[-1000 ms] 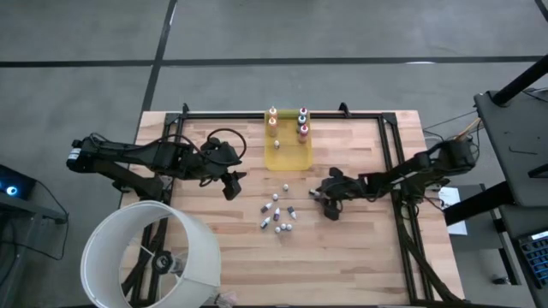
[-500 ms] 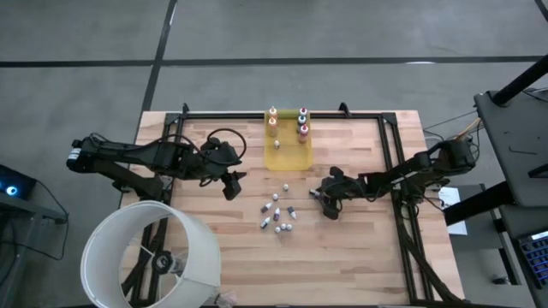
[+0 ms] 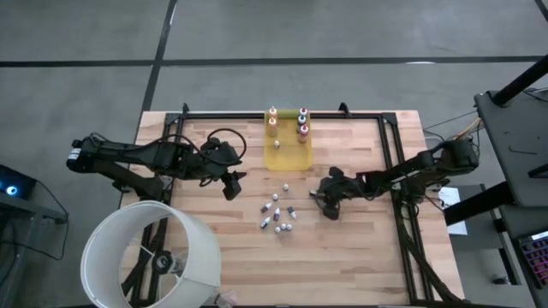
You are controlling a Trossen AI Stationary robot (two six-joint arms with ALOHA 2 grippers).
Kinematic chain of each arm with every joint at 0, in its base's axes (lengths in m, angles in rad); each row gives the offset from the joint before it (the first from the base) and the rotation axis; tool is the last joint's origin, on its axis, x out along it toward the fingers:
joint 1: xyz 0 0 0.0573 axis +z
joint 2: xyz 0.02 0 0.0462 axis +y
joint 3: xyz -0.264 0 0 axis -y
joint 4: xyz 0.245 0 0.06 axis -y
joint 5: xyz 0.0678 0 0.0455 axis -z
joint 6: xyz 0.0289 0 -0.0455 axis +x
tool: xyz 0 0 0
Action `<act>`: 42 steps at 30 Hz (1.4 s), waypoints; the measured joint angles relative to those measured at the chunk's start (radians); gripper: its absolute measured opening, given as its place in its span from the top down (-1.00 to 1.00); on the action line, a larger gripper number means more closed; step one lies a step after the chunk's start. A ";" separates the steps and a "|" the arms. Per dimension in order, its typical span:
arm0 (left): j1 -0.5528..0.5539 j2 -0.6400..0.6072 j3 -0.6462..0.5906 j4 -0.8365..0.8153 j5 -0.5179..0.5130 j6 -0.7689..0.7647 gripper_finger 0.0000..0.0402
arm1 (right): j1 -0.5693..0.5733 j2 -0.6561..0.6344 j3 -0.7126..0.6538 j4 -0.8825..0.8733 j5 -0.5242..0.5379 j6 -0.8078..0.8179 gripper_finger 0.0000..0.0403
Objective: Pick & Place food coloring
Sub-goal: Put the top small black food coloring bottle into the yellow bin
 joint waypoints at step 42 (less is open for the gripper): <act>0.000 0.000 0.000 0.000 0.000 0.032 0.14 | -0.376 0.405 1.335 -1.476 -0.191 -0.243 0.67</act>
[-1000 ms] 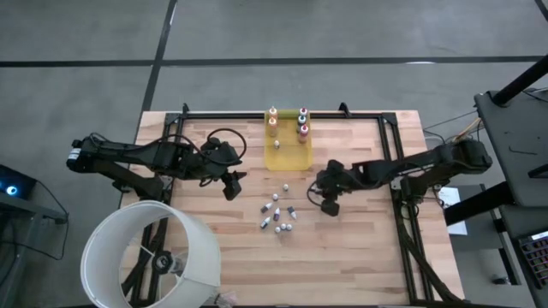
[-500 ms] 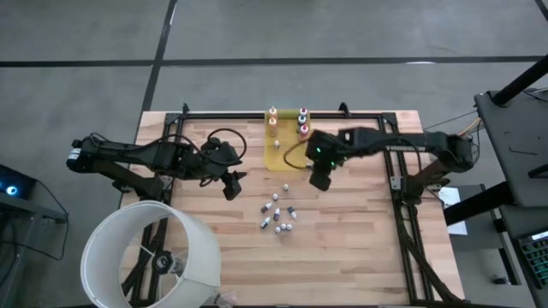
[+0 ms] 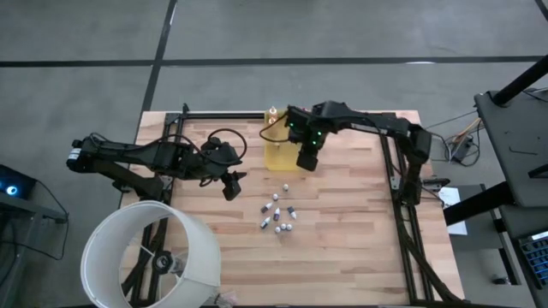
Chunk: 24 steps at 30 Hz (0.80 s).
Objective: Pick & Place food coloring
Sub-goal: Put the top small black food coloring bottle into the yellow bin
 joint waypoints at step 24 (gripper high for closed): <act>0.000 0.000 0.000 -0.004 0.000 0.014 0.14 | -0.053 0.467 0.454 -0.303 0.001 -0.106 0.67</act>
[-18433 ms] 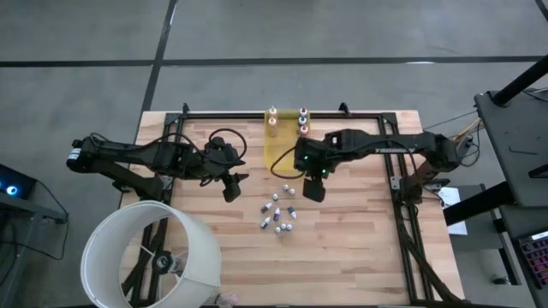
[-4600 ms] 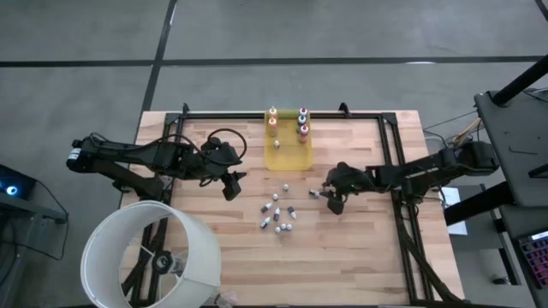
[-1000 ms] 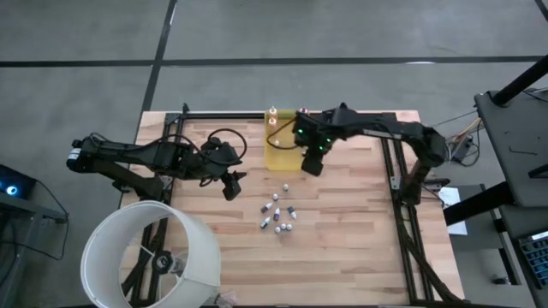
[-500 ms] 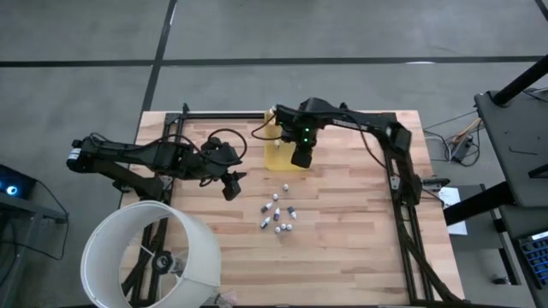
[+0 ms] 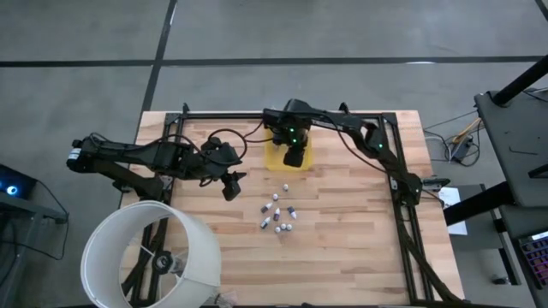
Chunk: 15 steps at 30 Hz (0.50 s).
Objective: Pick & Place food coloring
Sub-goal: Put the top small black food coloring bottle into the yellow bin
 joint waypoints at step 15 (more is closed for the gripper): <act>0.000 0.000 0.000 0.001 0.000 0.009 0.14 | 0.002 0.032 0.019 -0.023 0.033 -0.003 0.67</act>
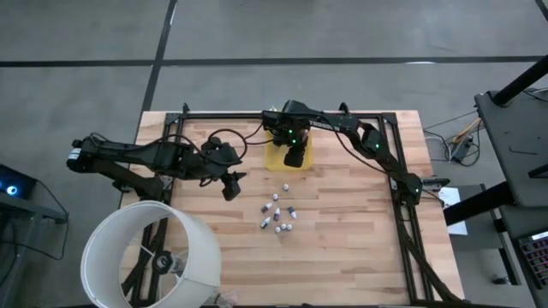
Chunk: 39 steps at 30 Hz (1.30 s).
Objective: Pick & Place food coloring
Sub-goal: Put the top small black food coloring bottle into the yellow bin
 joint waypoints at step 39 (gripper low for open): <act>0.000 0.000 0.000 0.035 -0.003 -0.015 0.14 | 0.047 -0.317 -0.154 0.000 -0.008 0.065 0.67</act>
